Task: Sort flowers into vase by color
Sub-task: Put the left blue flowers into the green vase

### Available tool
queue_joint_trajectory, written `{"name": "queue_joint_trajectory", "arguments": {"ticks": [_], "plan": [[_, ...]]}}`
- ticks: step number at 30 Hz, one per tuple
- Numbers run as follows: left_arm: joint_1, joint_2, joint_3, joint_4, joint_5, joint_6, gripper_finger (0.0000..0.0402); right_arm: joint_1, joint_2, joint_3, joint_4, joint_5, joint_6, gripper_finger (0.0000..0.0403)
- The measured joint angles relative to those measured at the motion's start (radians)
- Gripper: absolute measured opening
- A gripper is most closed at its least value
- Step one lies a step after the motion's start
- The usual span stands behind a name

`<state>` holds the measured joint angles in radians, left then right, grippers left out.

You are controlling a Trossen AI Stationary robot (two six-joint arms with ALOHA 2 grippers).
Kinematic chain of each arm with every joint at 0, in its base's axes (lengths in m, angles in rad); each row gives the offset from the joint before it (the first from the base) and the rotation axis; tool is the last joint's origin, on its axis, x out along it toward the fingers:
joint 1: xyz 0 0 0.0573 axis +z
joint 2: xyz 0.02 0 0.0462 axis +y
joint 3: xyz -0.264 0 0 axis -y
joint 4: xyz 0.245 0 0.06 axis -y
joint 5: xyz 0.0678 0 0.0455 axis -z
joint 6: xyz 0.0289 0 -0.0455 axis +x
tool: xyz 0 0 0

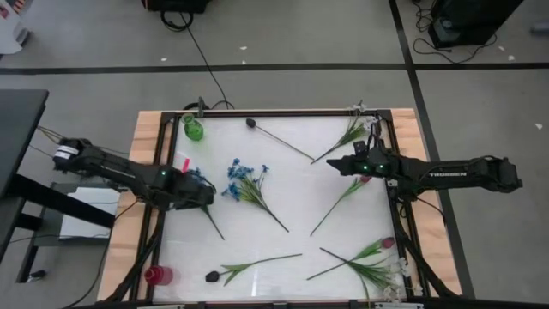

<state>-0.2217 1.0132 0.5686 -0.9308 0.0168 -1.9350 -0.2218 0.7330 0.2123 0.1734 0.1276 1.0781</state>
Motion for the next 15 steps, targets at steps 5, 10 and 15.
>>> {"name": "queue_joint_trajectory", "arguments": {"ticks": [5, 10, 15], "plan": [[-0.007, 0.068, 0.0, 0.094, -0.021, -0.092, 0.0196, -0.001, 0.0, 0.0, -0.013, -0.009, -0.052, 0.0058], [-0.005, 0.119, 0.0, 0.078, -0.098, -0.173, 0.0266, -0.02, 0.0, 0.0, -0.025, -0.017, -0.072, 0.011], [0.014, 0.171, 0.0, 0.04, -0.118, -0.198, 0.0273, -0.035, 0.0, 0.0, -0.094, -0.018, -0.075, 0.0139]]}}
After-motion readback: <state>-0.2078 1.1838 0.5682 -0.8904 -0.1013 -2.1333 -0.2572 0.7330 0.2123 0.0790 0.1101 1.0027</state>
